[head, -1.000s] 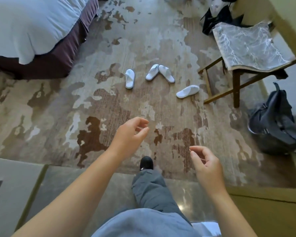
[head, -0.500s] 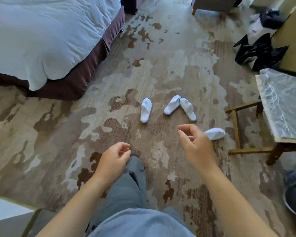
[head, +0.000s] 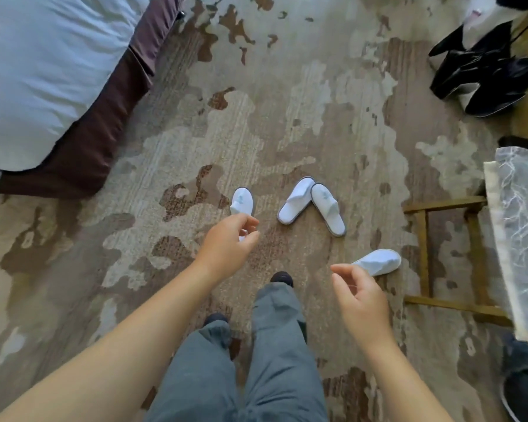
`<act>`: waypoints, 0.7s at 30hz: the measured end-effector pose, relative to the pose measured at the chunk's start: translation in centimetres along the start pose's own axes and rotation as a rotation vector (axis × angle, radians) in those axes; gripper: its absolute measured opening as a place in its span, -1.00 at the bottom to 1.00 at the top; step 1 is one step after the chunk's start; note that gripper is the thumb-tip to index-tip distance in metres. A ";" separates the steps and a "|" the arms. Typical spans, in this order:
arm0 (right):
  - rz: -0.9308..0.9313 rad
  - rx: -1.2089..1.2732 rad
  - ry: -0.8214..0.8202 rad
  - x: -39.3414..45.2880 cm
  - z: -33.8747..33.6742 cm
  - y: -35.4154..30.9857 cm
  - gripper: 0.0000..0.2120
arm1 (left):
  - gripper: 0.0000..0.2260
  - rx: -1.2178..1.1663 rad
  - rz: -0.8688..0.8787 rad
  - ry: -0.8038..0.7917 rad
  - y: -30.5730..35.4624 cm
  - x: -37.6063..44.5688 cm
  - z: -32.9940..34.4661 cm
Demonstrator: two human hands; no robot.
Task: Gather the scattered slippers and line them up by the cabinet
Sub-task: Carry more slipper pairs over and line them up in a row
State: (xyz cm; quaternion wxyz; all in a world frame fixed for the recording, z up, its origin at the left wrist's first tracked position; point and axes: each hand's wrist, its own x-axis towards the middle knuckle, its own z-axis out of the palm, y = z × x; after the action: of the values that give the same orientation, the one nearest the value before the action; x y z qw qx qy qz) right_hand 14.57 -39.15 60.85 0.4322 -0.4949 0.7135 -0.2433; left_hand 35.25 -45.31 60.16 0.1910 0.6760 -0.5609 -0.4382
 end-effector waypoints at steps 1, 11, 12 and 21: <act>0.011 -0.010 -0.023 2.8 0.2 0.5 -0.84 | -0.81 0.012 -0.037 0.005 -0.6 2.0 0.7; 0.183 -0.141 -0.171 28.3 9.8 14.0 -0.78 | -0.77 0.071 -0.305 0.080 -15.3 22.1 10.5; 0.187 -0.151 -0.181 30.4 11.6 16.2 -0.77 | -0.76 0.072 -0.319 0.076 -17.6 24.2 12.0; 0.288 -0.162 -0.010 48.1 27.5 35.2 -0.51 | -0.55 0.092 -0.488 0.084 -39.5 38.5 26.4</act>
State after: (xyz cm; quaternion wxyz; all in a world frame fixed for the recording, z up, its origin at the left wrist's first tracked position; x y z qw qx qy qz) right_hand 14.08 -67.22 1.50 0.4249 -0.4220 0.7922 -0.1178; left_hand 36.80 -62.98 1.62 0.0720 0.8169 -0.3920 -0.4170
